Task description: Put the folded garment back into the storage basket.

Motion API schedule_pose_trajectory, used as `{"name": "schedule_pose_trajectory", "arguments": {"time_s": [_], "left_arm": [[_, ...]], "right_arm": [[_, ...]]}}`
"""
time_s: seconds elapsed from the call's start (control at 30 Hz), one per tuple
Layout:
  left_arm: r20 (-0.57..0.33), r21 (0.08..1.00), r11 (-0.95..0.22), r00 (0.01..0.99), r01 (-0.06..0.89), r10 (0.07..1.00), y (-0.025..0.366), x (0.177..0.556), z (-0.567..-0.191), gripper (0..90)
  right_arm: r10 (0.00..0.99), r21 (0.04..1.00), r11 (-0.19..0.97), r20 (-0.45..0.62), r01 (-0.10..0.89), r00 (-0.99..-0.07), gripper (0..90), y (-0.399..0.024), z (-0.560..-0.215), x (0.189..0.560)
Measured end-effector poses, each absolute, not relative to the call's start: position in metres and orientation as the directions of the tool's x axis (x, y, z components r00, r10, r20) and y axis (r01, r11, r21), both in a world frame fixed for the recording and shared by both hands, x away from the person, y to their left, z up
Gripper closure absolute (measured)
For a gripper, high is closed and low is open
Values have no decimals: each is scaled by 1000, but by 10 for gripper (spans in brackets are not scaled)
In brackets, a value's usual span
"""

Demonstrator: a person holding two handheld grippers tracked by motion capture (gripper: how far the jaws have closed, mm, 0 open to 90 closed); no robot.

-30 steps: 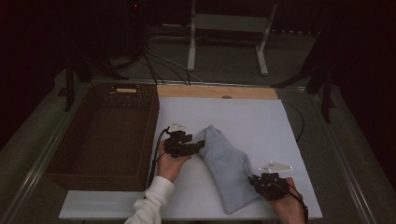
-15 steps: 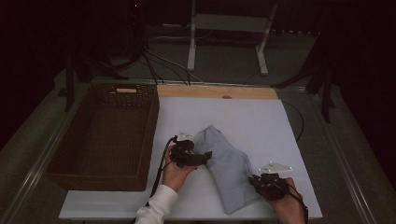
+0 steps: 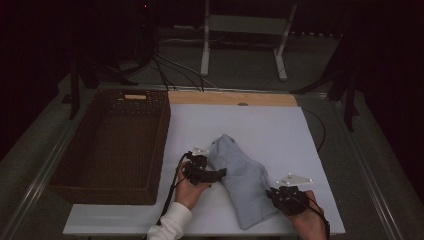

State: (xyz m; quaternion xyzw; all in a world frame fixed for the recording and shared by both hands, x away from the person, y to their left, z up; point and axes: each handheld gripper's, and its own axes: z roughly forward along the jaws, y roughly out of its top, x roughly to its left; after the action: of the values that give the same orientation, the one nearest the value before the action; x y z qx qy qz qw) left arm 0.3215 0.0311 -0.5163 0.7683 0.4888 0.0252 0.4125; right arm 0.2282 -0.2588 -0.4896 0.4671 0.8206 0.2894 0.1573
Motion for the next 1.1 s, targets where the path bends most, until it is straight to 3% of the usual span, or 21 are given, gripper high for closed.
{"name": "schedule_pose_trajectory", "arguments": {"time_s": [0.47,0.7,0.8,0.93,1.1], "left_arm": [[-360,621,-223,527,751,770,23,331,-520,89],[-412,625,-190,527,757,744,22,346,-521,206],[-431,623,-158,505,766,748,25,352,-523,300],[-446,620,-139,493,772,747,28,357,-526,565],[-470,610,-147,505,778,724,26,358,-528,767]], "right_arm": [[857,622,396,15,676,-516,806,-259,-490,228],[856,619,397,16,678,-516,805,-259,-490,229],[856,619,397,17,678,-517,804,-259,-490,229],[854,619,399,18,677,-520,802,-259,-490,229],[853,619,398,21,677,-521,788,-260,-490,229]]}}
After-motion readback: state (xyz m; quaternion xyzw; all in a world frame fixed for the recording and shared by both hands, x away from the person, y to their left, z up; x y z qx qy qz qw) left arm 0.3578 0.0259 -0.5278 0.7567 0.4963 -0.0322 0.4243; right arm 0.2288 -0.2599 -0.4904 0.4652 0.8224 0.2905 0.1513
